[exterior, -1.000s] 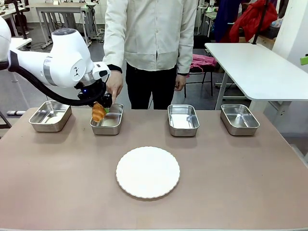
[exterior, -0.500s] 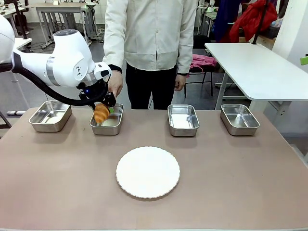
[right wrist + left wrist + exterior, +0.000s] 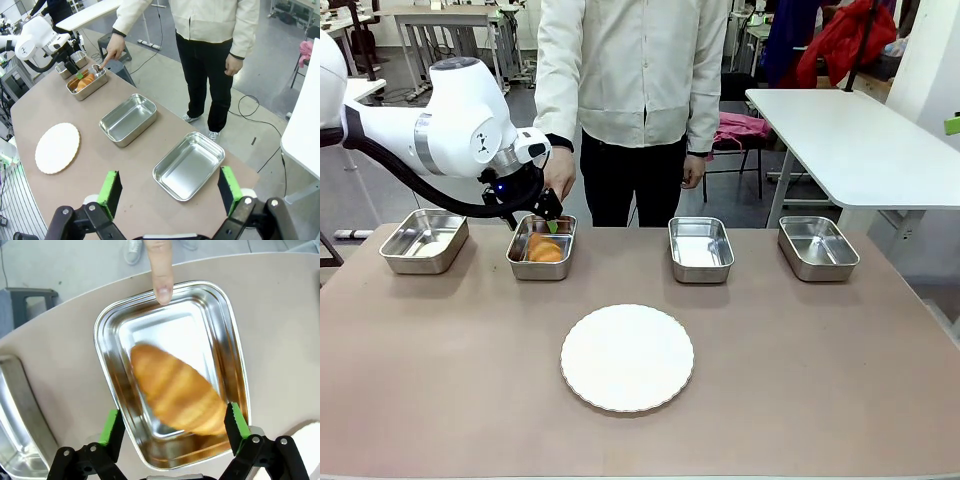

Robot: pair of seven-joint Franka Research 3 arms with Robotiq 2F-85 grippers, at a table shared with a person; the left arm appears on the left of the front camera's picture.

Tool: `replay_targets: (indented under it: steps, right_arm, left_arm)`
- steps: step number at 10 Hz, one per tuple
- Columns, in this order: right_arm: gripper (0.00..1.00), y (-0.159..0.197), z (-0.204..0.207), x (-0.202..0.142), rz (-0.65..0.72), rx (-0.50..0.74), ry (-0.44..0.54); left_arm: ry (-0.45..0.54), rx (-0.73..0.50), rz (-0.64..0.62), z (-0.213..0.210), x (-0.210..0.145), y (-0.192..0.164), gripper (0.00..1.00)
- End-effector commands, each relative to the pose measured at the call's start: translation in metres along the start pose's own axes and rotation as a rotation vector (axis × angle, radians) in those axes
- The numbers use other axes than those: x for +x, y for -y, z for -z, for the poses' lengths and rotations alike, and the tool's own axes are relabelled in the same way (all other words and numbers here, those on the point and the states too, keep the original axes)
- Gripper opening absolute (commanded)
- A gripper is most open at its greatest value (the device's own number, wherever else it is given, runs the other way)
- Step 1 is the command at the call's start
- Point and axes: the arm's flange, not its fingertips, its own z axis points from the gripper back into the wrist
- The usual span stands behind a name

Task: Place the bread in the container.
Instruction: Place the Butter Roll into the Airtight Container indicated by the human.

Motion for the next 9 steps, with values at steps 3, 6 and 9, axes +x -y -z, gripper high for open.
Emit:
replay_targets:
  steps: [3, 6, 9]
  right_arm:
    - [1.0, -0.001, -0.001, 0.002, -0.004, 0.006, 0.009]
    - [1.0, -0.001, -0.001, 0.002, -0.004, 0.006, 0.009]
    - [1.0, -0.001, -0.001, 0.002, -0.004, 0.006, 0.009]
  left_arm:
    - [0.009, 0.002, 0.002, 0.002, 0.0, -0.001, 1.0]
    - [0.009, 0.002, 0.002, 0.002, 0.0, -0.001, 1.0]
    - [0.061, 0.011, 0.007, -0.024, -0.03, 0.028, 1.0]
